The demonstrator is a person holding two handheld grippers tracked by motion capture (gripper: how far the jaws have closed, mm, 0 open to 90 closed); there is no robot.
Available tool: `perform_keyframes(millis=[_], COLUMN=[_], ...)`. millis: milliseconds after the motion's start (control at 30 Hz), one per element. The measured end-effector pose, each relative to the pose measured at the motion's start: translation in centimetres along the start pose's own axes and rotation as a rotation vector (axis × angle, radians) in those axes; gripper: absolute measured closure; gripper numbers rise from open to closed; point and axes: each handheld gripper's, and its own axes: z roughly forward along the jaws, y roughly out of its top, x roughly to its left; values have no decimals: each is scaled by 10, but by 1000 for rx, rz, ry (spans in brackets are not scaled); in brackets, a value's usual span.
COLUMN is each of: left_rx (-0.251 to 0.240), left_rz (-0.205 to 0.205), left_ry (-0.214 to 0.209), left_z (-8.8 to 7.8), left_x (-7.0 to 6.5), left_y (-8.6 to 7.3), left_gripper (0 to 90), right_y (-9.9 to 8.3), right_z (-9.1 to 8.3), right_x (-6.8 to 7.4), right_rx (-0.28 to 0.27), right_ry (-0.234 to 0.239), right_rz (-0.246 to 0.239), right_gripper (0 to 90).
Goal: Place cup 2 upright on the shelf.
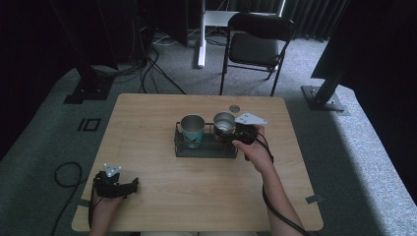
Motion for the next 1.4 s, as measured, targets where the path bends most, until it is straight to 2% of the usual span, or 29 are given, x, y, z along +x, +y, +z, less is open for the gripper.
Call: perform_keyframes(millis=[467, 500, 567, 667, 800, 1400], left_rx=[0, 0, 0, 0, 0, 0], left_rz=[0, 0, 0, 0, 0, 0], left_ry=[0, 0, 0, 0, 0, 0], left_z=[0, 0, 0, 0, 0, 0], left_x=[0, 0, 0, 0, 0, 0], left_y=[0, 0, 0, 0, 0, 0], left_gripper=[3, 4, 4, 4, 4, 4], right_y=[-11, -11, -12, -14, -16, -25], right_z=[15, 16, 17, 19, 22, 34], right_x=[4, 4, 5, 5, 6, 8], right_rx=[34, 38, 38, 53, 68, 116], right_ry=[-2, 8, 13, -1, 13, 12], right_rz=[-13, -6, 4, -8, -15, -16], right_gripper=[178, 178, 178, 178, 178, 177])
